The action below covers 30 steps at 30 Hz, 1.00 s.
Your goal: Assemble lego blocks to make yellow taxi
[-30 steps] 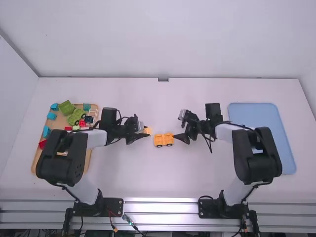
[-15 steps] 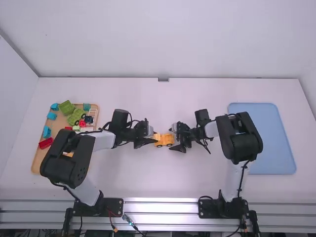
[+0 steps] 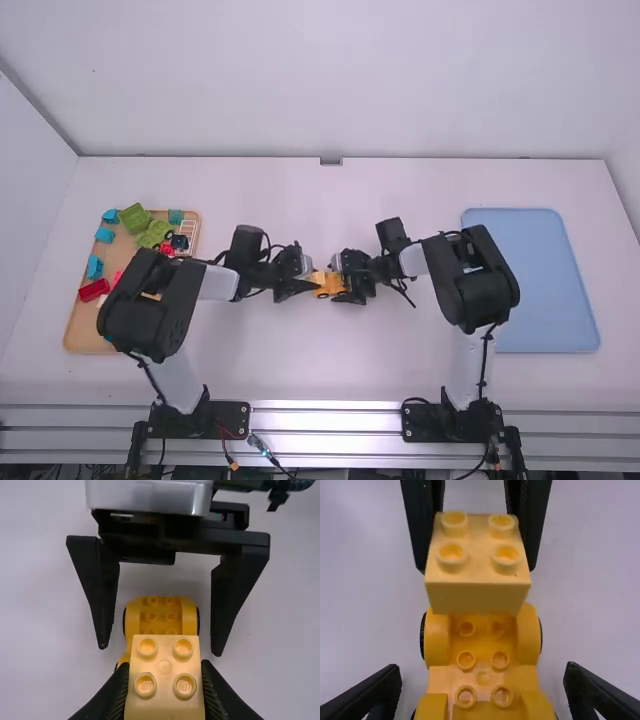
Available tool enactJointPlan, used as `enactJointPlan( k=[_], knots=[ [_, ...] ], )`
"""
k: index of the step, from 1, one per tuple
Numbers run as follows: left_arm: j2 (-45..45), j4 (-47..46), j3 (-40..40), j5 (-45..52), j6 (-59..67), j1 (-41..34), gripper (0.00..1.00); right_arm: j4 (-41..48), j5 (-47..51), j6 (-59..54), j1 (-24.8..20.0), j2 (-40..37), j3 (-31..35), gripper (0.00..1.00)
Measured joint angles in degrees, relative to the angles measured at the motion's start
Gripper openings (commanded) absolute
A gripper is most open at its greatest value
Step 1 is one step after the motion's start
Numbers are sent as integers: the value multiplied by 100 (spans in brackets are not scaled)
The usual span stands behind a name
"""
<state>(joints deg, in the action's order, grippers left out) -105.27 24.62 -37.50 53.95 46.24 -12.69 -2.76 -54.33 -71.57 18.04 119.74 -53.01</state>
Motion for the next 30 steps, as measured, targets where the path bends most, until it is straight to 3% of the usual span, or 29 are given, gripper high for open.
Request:
enactJointPlan(
  k=[6, 8, 9, 11, 15, 21, 30],
  knots=[
    [-81, 186, 2, 0, -136, -26, 10, 9, 48, -26, -92, 52, 0, 61],
    [-79, 181, 2, -2, -151, -35, 9, -17, -20, -22, -133, 85, -2, 59],
    [-79, 179, 2, -2, -151, -37, 8, -26, -79, -26, -146, 114, -7, 52],
    [-81, 177, 2, -4, -151, -59, 8, -26, -138, -42, -155, 146, -26, 50],
    [-79, 184, 2, -24, -103, -179, 2, -39, -227, 48, -155, 197, -61, 51],
    [-81, 116, -17, -284, 50, -236, 2, -616, -28, 844, -155, 208, -61, 54],
    [-83, -1228, -968, -90, 592, 15, 2, -592, 103, 1674, -133, 205, -127, 56]
  ],
)
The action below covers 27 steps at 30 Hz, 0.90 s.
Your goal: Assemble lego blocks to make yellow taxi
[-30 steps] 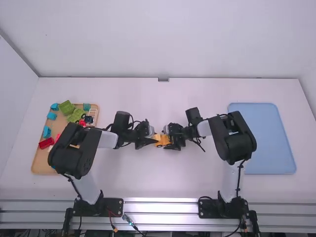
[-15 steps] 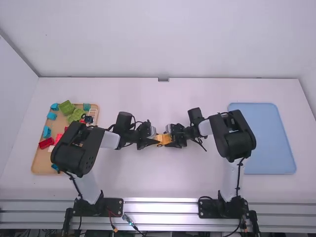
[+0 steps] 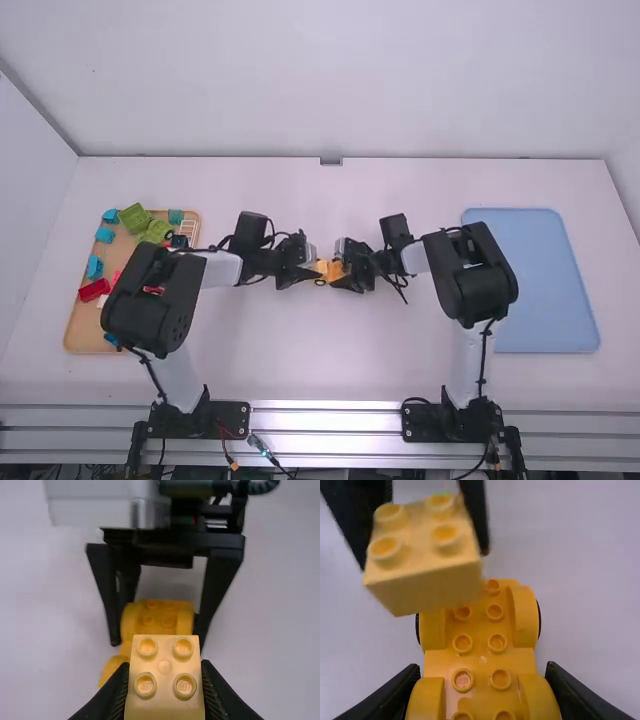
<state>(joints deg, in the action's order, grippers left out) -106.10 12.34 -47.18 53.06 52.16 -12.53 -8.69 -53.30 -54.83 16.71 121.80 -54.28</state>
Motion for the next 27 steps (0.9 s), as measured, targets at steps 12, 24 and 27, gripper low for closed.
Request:
enactJointPlan(
  k=[12, 24, 27],
  knots=[
    [-787, -754, -557, 378, 811, -111, 2, 164, 560, 22, 240, -162, -20, 52],
    [-789, -1054, -785, 398, 940, -103, 2, -1198, 614, 297, 240, -162, 516, 58],
    [-789, -1290, -1008, 396, 942, -103, 2, -1644, 542, 490, 234, -175, 778, 62]
  ],
)
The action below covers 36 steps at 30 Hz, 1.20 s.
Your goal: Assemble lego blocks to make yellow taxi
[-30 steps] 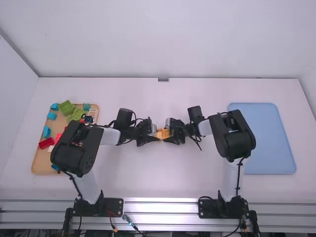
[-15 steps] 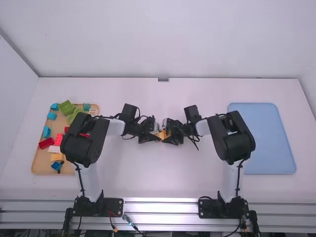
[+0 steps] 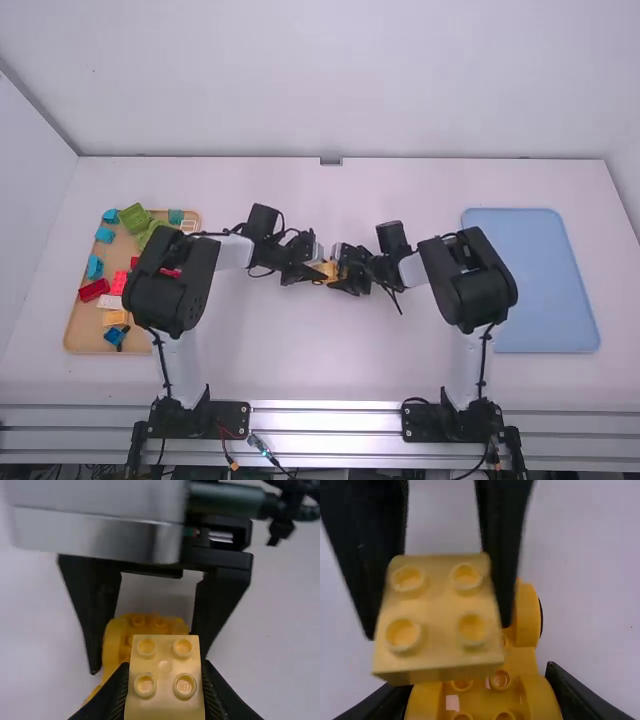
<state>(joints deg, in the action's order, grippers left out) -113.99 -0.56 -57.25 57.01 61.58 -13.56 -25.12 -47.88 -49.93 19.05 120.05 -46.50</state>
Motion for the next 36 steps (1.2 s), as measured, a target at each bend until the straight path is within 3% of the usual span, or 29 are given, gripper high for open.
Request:
enactJointPlan(
  k=[9, 16, 24, 36],
  knots=[
    [0, -754, -181, -275, 439, -7, 2, 573, -111, -192, -48, -50, -116, 61],
    [0, -96, 79, -450, 474, -7, 2, 1182, -155, -474, -48, -50, -354, 61],
    [0, 942, 494, -404, -13, -7, 2, 1222, -151, -601, -48, -50, -363, 61],
    [61, 767, 527, -374, -267, 15, 2, 1224, -146, -619, -48, -50, -363, 62]
  ],
)
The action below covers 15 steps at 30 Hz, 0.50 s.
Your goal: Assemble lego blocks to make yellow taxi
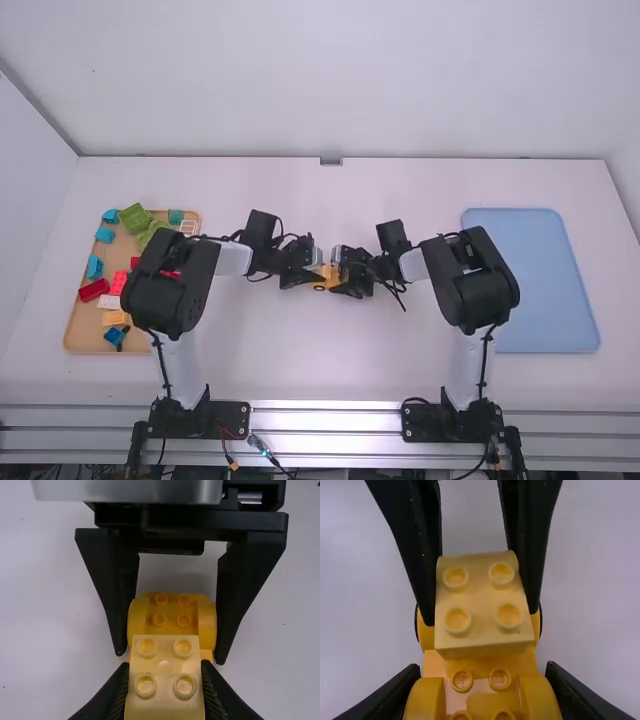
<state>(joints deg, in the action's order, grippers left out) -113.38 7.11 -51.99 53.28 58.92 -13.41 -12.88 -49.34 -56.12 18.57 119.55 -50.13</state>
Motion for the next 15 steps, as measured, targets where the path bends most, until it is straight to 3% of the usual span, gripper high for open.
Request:
enactJointPlan(
  k=[6, 9, 11, 12, 15],
  knots=[
    [79, -149, 2, -129, 0, 2, 2, 2, 0, 0, 0, 0, 0, 62],
    [79, -144, 4, -138, 0, 2, 8, 7, 0, 2, 2, 0, -2, 62],
    [79, -144, 2, -138, 2, 2, 27, 2, 2, 9, 0, 0, 0, 62],
    [79, -142, 2, -138, 0, 0, 31, 4, 2, -2, 0, 0, 0, 62],
    [79, -120, 2, -155, 15, 2, 56, 4, 2, 4, 0, 0, 0, 62]
  ],
)
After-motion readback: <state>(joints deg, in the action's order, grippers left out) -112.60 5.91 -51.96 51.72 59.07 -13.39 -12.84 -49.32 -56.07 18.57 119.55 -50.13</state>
